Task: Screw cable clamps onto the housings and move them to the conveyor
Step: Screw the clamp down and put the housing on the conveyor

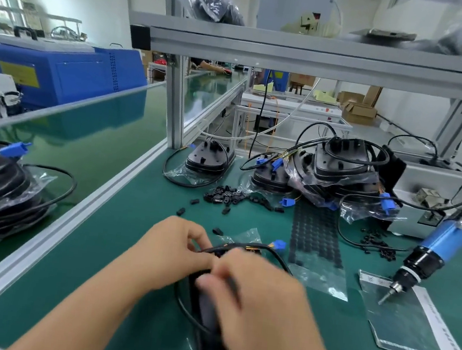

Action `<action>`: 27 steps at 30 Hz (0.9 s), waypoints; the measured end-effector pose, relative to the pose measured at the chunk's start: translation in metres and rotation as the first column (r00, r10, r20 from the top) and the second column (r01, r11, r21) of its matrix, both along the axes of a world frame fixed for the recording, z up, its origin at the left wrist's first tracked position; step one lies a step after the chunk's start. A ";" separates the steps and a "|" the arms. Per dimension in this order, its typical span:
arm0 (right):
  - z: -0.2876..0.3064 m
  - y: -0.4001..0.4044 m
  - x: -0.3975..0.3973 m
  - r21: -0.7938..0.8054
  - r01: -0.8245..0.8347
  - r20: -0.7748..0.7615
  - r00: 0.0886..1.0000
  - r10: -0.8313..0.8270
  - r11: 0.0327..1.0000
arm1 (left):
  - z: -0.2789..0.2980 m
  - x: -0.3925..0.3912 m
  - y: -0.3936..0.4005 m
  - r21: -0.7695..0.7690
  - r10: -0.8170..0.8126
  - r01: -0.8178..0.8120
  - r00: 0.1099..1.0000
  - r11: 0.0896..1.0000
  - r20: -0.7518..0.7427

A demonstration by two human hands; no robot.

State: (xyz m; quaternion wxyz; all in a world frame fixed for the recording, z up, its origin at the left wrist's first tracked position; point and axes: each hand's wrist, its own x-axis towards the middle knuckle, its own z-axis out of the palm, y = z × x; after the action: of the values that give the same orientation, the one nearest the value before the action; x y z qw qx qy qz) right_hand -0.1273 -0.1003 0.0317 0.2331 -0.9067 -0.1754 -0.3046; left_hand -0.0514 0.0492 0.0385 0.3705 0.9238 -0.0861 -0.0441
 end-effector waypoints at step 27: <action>-0.008 0.115 0.101 0.648 -0.300 -0.349 0.700 0.623 0.700 | -0.009 -0.068 0.121 -0.866 0.509 -0.444 0.814 0.231 -0.281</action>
State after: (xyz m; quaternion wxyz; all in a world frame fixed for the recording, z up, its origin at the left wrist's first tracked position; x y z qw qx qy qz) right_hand -0.0263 0.0148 0.0238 0.5922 -0.7694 -0.2396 0.0017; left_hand -0.1190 0.1697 0.0293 0.8006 0.5515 0.1781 0.1525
